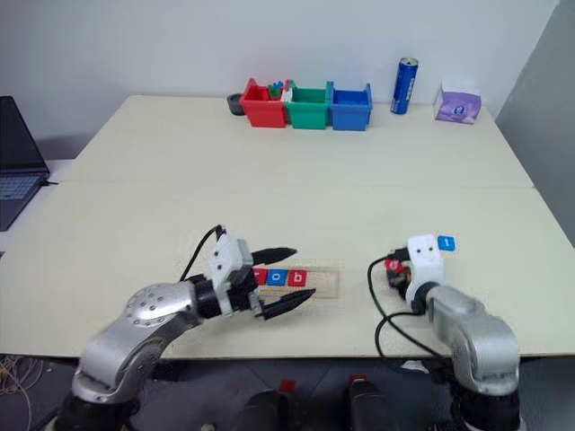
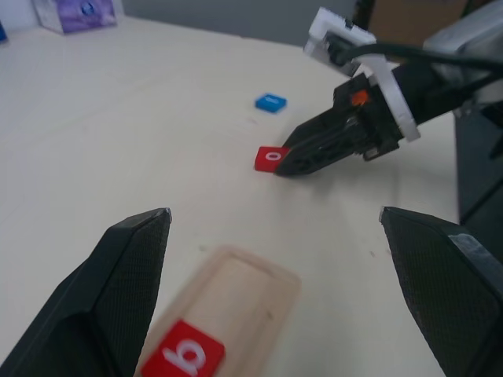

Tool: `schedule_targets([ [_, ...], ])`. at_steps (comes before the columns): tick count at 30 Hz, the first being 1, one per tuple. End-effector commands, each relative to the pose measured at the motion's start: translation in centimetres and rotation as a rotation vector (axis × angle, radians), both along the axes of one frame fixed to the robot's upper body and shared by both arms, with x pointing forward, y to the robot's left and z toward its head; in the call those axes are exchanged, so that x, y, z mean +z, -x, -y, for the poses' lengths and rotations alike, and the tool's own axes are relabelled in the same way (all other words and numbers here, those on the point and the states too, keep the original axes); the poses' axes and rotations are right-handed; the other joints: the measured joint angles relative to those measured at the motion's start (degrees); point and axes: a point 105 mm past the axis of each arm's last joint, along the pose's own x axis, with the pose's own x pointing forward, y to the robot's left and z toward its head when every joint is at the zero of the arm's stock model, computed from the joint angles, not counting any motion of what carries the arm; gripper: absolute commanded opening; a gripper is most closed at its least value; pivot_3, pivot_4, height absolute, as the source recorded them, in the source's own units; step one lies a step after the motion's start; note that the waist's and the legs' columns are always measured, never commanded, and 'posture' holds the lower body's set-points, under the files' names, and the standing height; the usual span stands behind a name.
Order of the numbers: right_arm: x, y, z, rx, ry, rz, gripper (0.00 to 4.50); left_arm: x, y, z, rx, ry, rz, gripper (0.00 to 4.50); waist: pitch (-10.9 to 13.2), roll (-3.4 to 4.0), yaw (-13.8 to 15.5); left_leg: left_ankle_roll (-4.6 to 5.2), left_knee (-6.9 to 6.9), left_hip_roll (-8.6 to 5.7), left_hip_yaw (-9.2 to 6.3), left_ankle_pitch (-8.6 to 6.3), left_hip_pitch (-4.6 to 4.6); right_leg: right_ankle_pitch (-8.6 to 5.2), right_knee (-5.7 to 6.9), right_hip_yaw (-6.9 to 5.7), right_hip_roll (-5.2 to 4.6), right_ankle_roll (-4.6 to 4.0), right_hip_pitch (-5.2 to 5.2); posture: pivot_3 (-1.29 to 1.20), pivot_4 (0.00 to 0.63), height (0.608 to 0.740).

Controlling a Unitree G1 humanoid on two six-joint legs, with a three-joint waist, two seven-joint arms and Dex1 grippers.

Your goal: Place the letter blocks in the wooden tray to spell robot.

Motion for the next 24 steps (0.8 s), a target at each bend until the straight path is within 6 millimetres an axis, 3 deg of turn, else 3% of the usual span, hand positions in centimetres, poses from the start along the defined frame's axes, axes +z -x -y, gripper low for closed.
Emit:
schedule_targets([
  [1,-0.4,2.3,-2.5,0.085,-0.073,-0.093,1.45,1.0,1.9,0.0,-0.077,0.013,0.019,4.5,-0.01,-0.01,0.04,0.0,0.01,-0.02,-0.01,0.0,0.0,0.0,0.01,-0.02,0.01,0.0,0.01,0.0,0.15,0.74],
  [5,-0.6,2.8,-3.4,0.121,-0.106,-0.113,1.45,0.7,2.0,-0.7,-0.095,-0.008,0.005,4.5,-0.03,-0.03,0.03,0.0,0.02,-0.06,0.02,0.0,0.13,0.01,0.01,-0.07,0.01,0.0,0.11,0.0,0.15,0.74],
  [10,-0.5,2.7,-3.7,0.135,-0.166,-0.125,3.14,0.5,1.1,-1.0,-0.084,-0.01,0.016,4.5,-0.07,-0.1,0.06,0.0,0.02,-0.08,0.1,0.0,0.13,0.02,-0.02,-0.12,0.0,0.01,0.1,0.0,0.15,0.74],
  [14,1.2,1.9,-2.6,0.194,-0.181,-0.084,4.46,-0.1,1.3,-1.5,-0.089,-0.014,0.01,4.5,-0.07,-0.08,-0.13,0.0,0.01,-0.06,0.15,0.0,0.14,0.02,-0.01,-0.1,0.01,0.01,0.09,0.0,0.15,0.74],
  [19,4.9,0.9,-1.0,0.442,-0.074,0.003,4.46,-0.1,0.3,-2.0,-0.075,-0.014,0.032,4.5,0.04,0.05,0.11,0.01,0.06,-0.17,0.27,0.0,0.04,0.05,-0.04,-0.05,-0.05,0.06,0.01,0.0,0.15,0.74],
  [24,5.2,-0.3,0.2,0.724,0.096,0.167,4.46,0.0,0.1,-1.6,-0.112,-0.013,0.039,4.5,0.04,-0.01,0.16,0.08,-0.01,-0.13,0.21,-0.04,0.0,-0.03,-0.15,-0.14,-0.01,0.08,0.02,0.0,0.15,0.74],
])
